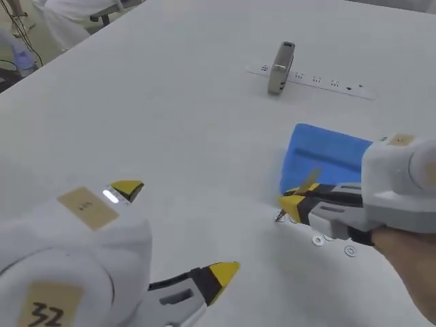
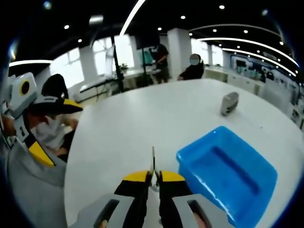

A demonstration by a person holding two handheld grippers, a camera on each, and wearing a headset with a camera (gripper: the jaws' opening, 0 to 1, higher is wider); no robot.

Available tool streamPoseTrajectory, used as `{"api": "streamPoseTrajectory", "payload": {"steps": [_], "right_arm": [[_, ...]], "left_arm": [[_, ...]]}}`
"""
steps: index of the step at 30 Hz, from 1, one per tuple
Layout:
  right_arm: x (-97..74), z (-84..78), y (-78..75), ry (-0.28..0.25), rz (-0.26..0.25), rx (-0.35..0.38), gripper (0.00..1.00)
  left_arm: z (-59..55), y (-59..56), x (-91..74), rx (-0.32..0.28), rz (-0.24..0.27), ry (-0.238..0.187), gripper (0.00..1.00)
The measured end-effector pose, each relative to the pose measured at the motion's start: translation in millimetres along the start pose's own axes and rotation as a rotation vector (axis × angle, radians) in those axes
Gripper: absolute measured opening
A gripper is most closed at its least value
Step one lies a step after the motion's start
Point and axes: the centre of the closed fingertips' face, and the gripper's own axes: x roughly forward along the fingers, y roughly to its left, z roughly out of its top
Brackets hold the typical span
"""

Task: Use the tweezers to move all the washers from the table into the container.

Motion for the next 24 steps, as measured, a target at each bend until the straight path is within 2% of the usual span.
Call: {"api": "streamPoseTrajectory", "payload": {"steps": [7, 14, 21, 24], "right_arm": [[3.7, 1.4, 4.0, 0.044, -0.041, -0.147, 0.03], [3.9, 1.2, 6.5, 0.074, -0.050, -0.181, 0.02], [-15.6, 22.3, 7.0, 0.028, -0.047, -0.201, 0.02], [-24.6, 34.1, 3.2, 0.003, -0.062, -0.221, 0.02]], "left_arm": [[-1.9, 0.3, 0.9, 0.006, 0.002, 0.010, 0.84], [-2.9, -0.1, 1.9, 0.001, -0.002, 0.016, 0.86], [-3.5, -2.6, 2.8, -0.006, -0.018, 0.020, 0.87], [-3.3, -4.0, 3.4, -0.010, -0.026, 0.019, 0.87]]}}
